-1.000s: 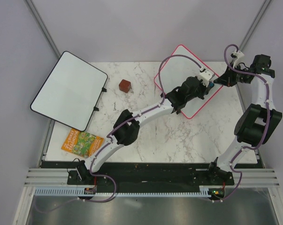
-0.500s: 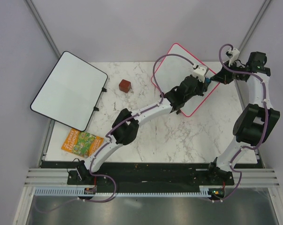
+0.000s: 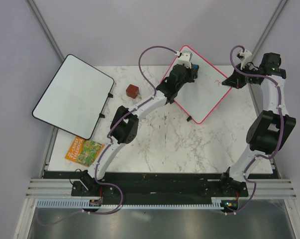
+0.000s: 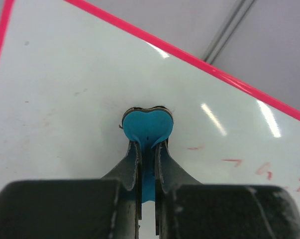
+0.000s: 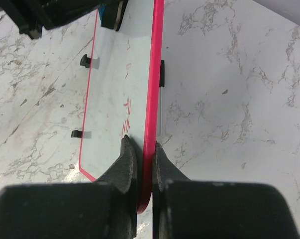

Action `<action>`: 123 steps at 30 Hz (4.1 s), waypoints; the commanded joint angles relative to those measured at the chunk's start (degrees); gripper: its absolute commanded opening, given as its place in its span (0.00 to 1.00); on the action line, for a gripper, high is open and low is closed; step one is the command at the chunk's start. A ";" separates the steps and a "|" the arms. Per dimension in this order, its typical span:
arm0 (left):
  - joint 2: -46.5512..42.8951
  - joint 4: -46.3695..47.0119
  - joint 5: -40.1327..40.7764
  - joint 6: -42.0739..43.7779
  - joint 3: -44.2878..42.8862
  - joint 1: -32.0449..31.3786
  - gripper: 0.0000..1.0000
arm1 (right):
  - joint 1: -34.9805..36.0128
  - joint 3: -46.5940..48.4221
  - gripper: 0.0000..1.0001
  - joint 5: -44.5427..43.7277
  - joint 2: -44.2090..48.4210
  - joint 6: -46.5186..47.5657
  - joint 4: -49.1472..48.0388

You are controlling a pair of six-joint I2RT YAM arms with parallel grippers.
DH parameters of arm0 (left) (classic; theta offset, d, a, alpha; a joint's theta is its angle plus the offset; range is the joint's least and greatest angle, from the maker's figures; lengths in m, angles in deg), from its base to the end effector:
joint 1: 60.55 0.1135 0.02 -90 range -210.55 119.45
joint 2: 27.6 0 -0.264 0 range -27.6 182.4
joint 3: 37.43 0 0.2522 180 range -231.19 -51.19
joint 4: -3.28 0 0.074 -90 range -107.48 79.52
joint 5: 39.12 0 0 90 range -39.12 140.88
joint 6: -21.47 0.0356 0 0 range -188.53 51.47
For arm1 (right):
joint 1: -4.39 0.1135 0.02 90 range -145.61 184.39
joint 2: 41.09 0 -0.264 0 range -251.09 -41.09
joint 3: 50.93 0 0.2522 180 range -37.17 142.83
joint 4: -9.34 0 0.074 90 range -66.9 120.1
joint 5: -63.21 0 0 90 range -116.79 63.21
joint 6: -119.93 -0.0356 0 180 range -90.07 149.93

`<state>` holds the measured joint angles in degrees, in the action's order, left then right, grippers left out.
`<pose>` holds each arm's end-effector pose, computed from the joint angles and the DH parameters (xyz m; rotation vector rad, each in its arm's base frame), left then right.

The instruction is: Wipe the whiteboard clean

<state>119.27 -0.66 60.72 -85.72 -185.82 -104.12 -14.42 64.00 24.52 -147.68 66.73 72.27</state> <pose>0.4405 -0.4106 0.2599 0.2439 1.6372 -0.6773 0.3882 -0.1029 0.3246 -0.6580 2.0603 0.5899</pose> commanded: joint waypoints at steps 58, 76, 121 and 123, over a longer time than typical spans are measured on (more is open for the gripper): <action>3.42 -15.35 1.40 1.02 -2.39 2.17 0.02 | 5.54 -2.90 0.00 -6.13 -2.49 20.60 23.43; -1.85 -8.42 -1.76 0.57 9.56 -11.53 0.02 | 5.45 -3.61 0.00 -4.90 -1.96 20.60 23.61; -17.22 -6.23 3.42 -4.69 34.33 5.52 0.02 | 5.45 -3.61 0.00 -6.75 -4.77 22.00 25.36; -20.63 -5.00 3.86 -4.52 38.71 5.52 0.02 | 5.45 -3.17 0.00 -7.10 -5.30 21.13 25.19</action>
<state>104.51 -6.53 65.81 -88.01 -153.73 -97.65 -14.33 66.07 25.85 -146.69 76.39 81.43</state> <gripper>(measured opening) 0.074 0.071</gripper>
